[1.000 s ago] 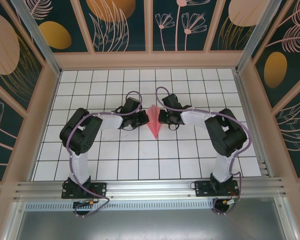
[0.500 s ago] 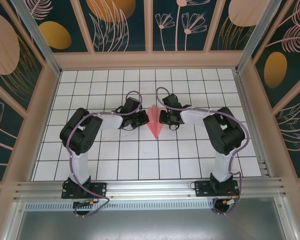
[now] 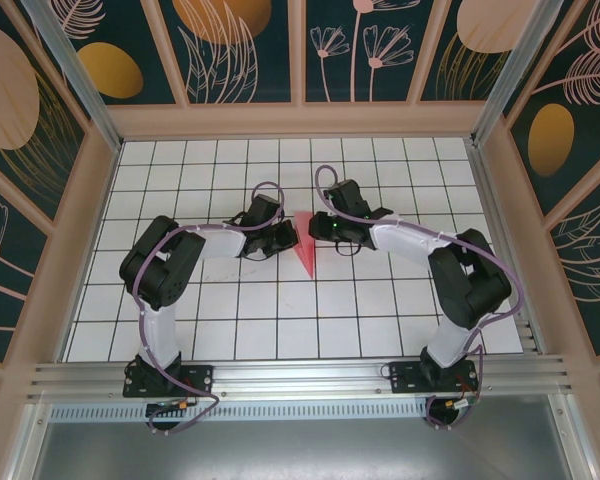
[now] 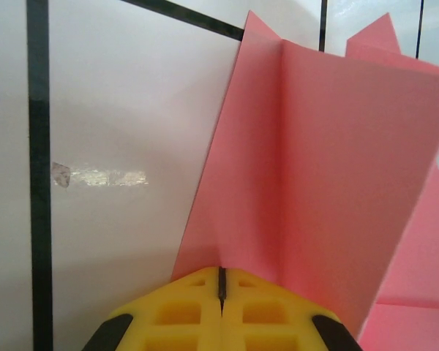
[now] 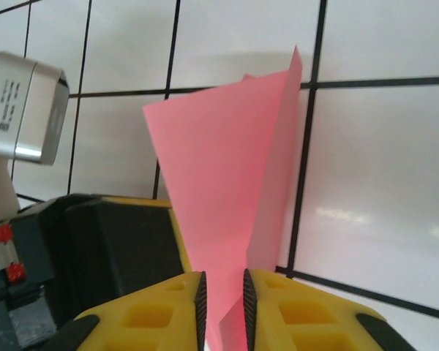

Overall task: Fold a paper plane with a square sheet of paper (pick it up from the middle)
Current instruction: Move the paper plane to the top-center of the table.

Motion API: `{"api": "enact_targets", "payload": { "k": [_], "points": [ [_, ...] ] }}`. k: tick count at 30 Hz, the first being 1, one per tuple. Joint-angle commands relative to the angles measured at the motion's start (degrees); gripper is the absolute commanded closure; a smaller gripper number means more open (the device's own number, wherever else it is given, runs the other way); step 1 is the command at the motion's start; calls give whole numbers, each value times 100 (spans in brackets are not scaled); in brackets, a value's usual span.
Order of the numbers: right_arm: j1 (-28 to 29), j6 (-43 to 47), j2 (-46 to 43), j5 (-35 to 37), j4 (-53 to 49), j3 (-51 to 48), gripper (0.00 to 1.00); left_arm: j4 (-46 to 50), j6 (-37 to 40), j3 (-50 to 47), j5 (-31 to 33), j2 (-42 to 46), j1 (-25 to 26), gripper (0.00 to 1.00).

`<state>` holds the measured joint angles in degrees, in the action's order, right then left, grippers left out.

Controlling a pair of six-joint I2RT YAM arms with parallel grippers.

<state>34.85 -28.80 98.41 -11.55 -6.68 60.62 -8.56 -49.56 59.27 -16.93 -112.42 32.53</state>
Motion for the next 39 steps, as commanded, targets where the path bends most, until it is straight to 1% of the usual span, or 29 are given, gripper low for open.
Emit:
{"api": "enact_targets", "payload": {
  "k": [1, 7, 17, 25, 27, 31, 32, 34, 39],
  "points": [
    [156, 87, -118, -99, -57, -168, 79, 283, 20, 50, 54, -68, -19, 96],
    [326, 31, 3, -62, -97, -224, 82, 276, 18, 53, 49, -65, -15, 96],
    [382, -38, 367, 54, -245, -78, 80, 284, 7, 43, 40, -62, -15, 96],
    [400, -43, 422, 92, -264, -106, 72, 284, 8, 53, 23, -34, -17, 96],
    [415, -6, 408, 33, -217, -147, 67, 284, 17, 60, -3, -23, -19, 96],
    [439, 107, 251, -195, 91, -415, 54, 286, 48, 61, -77, 16, -19, 95],
    [435, 148, 217, -232, 133, -458, 52, 284, 51, 64, -103, 28, -19, 95],
    [435, 227, 199, -242, 161, -523, 50, 276, 52, 72, -157, 37, -23, 95],
    [441, 347, 303, -199, 146, -532, 49, 272, 52, 92, -219, 44, -20, 95]
  ]
}}
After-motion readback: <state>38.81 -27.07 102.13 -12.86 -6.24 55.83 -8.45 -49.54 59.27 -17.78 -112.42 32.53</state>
